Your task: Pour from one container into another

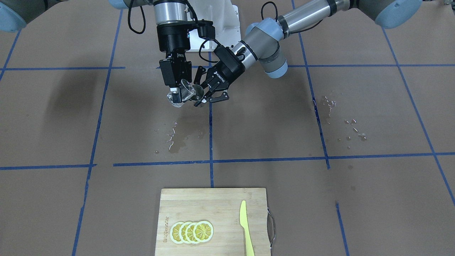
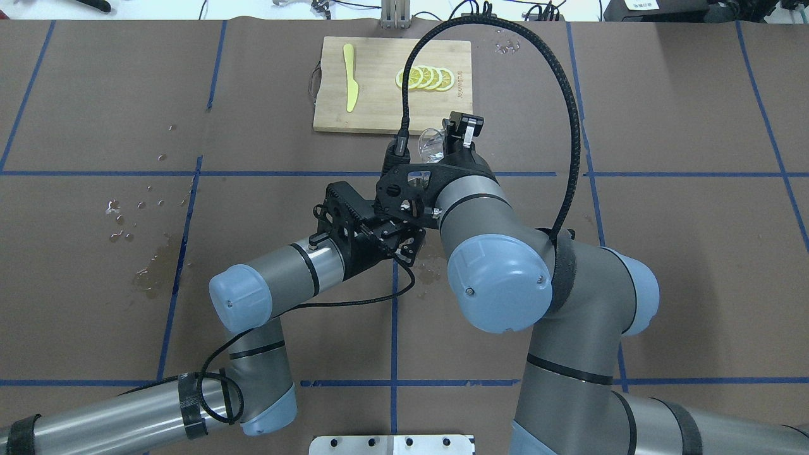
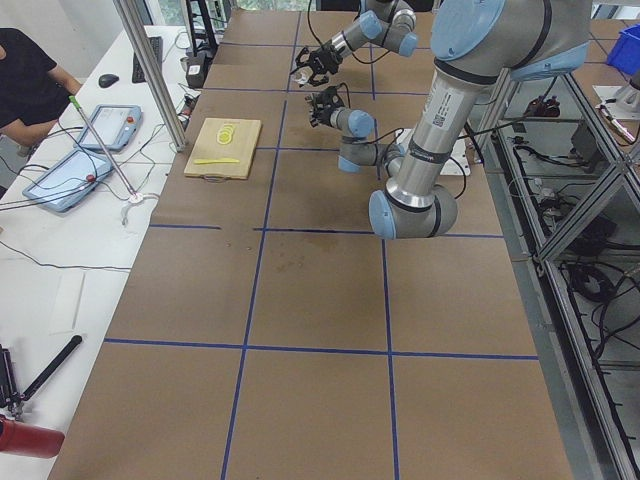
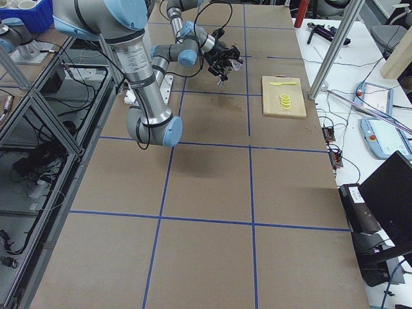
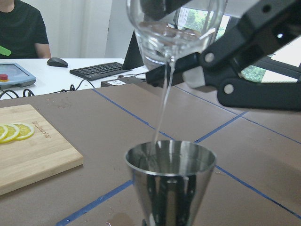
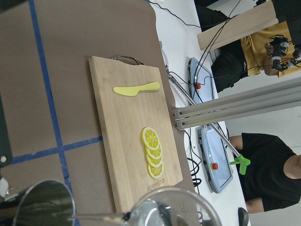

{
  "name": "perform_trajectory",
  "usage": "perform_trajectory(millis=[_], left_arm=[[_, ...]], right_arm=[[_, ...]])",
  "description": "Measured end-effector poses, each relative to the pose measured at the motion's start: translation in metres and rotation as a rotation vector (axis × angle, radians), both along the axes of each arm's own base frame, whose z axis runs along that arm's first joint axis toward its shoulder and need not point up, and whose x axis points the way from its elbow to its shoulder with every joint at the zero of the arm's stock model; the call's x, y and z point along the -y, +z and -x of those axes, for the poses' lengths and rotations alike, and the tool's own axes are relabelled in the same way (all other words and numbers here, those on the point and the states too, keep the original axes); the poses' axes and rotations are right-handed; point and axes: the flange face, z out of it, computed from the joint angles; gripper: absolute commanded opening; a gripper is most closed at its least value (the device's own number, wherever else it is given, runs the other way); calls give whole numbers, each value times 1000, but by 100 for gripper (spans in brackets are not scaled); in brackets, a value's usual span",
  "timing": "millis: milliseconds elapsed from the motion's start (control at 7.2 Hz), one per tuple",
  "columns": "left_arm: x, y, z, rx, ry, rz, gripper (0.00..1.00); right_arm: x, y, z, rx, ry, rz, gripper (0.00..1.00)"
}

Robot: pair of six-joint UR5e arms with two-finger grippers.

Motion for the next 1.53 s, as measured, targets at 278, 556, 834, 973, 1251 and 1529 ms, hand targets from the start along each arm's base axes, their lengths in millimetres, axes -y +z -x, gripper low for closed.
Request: perform_trajectory(millis=[278,556,834,973,1251,1529], left_arm=[[0,0,0,0,1,0,0],[0,1,0,2,0,1,0],[0,2,0,4,-1,2,0],[0,2,0,4,-1,2,0],[0,2,0,3,-1,1,0],[0,2,0,3,0,1,0]], right_arm=[[-2,-3,-3,-16,-7,-17,0],[-9,-5,-1,-24,-7,-31,0],[-14,-6,0,-69,-13,-59,0],[-14,-7,-2,-114,-19,-89,0],[-14,-9,-2,-154,-22,-116,0],[-15,-9,-2,-160,-24,-120,0]])
